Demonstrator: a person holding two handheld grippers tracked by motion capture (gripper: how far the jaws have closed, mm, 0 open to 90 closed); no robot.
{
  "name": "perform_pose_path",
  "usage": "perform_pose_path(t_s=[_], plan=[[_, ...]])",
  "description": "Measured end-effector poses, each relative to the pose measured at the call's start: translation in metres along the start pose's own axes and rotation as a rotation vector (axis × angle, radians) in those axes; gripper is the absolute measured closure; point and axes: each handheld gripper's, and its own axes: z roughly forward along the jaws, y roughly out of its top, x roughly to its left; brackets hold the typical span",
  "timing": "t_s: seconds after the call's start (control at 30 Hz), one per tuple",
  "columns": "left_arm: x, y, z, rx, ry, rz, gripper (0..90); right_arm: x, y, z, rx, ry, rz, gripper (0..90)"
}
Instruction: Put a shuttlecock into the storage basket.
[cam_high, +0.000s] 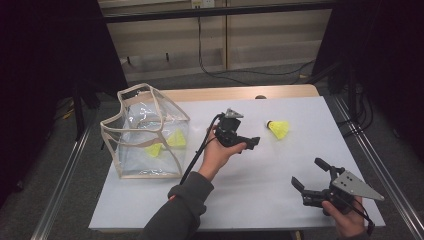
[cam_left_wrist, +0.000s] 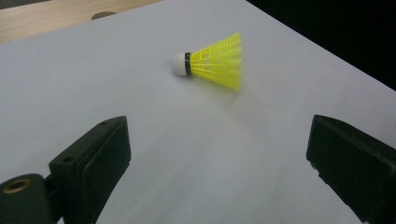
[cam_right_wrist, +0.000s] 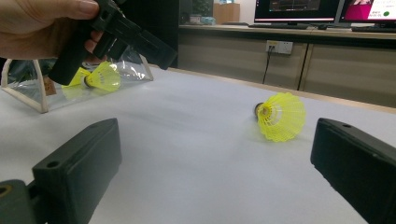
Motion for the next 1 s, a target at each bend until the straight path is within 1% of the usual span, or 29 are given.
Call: perform_pose_path(t_s=[0.17, 0.27, 0.33, 0.43, 0.6, 0.7, 0.77, 0.93, 1.0], plan=[[-0.001, -0.001, 0.007, -0.005, 0.01, 0.002, 6.4, -0.001, 0.0, 0.0, 0.002, -0.005, 0.0, 1.7], [-0.001, 0.0, 0.01, -0.004, 0.014, -0.004, 6.4, -0.001, 0.0, 0.0, 0.001, -0.005, -0.001, 1.7], [0.0, 0.001, 0.012, -0.003, 0.016, 0.005, 6.5, -0.001, 0.0, 0.0, 0.002, -0.005, -0.001, 1.7], [0.0, 0.002, 0.015, -0.018, 0.022, -0.007, 6.5, 0.0, 0.0, 0.0, 0.003, -0.001, -0.001, 1.7], [0.001, 0.0, 0.023, -0.016, 0.029, -0.012, 6.5, -0.001, 0.0, 0.0, 0.002, -0.006, 0.001, 1.7], [0.0, 0.001, 0.028, -0.02, 0.035, -0.011, 6.5, 0.0, 0.0, 0.0, 0.004, -0.004, 0.001, 1.7], [0.0, 0.001, 0.03, -0.009, 0.04, -0.007, 6.5, 0.0, -0.001, 0.0, 0.004, -0.005, 0.002, 1.7], [-0.003, 0.003, 0.037, -0.006, 0.044, 0.003, 6.3, -0.001, -0.001, 0.0, 0.004, -0.007, 0.005, 1.7], [-0.003, 0.003, 0.04, -0.014, 0.05, -0.001, 6.3, -0.001, -0.001, 0.0, 0.003, -0.006, 0.005, 1.7]])
